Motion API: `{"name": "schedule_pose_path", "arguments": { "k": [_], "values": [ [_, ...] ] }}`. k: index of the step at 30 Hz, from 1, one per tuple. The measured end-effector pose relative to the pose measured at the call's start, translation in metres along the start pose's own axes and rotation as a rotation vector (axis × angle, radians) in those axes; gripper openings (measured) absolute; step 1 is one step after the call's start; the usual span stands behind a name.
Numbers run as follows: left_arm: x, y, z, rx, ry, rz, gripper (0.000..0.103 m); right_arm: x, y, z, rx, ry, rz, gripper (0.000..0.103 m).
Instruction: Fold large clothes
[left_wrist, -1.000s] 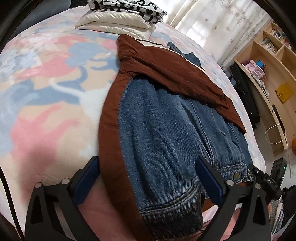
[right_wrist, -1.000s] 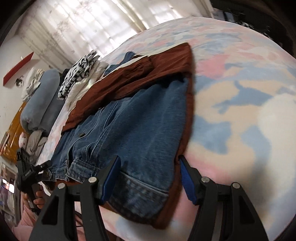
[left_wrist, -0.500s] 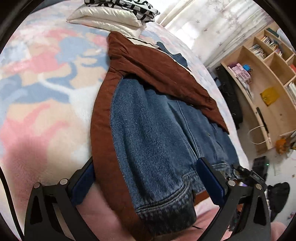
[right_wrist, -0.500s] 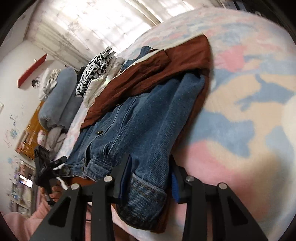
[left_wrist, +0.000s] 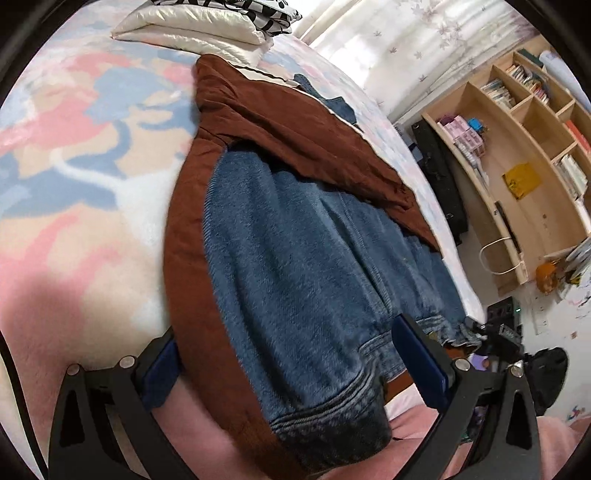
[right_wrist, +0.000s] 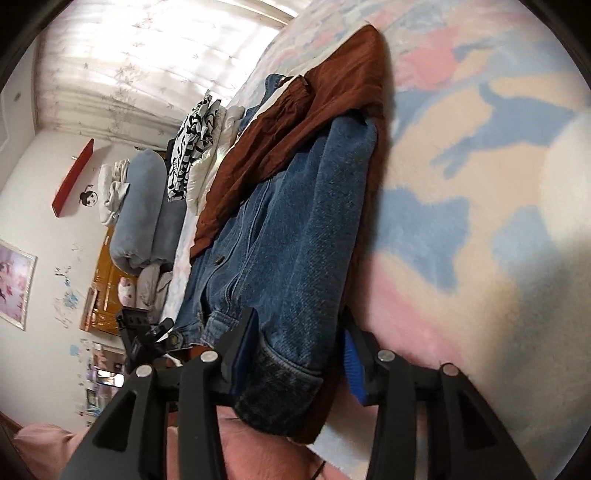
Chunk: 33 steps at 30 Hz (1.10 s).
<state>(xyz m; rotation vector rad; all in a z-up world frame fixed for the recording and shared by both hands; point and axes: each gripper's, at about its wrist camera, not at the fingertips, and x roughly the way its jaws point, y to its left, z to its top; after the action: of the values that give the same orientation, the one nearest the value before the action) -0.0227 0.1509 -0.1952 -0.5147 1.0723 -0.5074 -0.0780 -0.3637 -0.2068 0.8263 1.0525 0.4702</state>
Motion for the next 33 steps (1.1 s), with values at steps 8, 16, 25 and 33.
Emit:
{"name": "schedule_pose_path", "arguments": {
  "k": [8,16,25,33],
  "values": [
    [0.021,-0.018,0.007,0.04,-0.008,-0.024,0.091,0.02,0.001,0.003,0.002,-0.001,0.028,0.054],
    [0.022,-0.001,0.007,-0.115,-0.008,-0.075,0.029,0.004,0.002,-0.003,-0.016,0.01,0.041,0.056],
    [0.028,-0.012,0.005,-0.111,-0.034,0.037,0.015,0.015,0.012,-0.009,-0.057,-0.054,-0.043,0.04],
    [-0.003,-0.041,0.009,-0.071,-0.101,0.134,0.009,-0.005,0.068,-0.018,-0.234,-0.182,-0.216,0.027]
  ]
}}
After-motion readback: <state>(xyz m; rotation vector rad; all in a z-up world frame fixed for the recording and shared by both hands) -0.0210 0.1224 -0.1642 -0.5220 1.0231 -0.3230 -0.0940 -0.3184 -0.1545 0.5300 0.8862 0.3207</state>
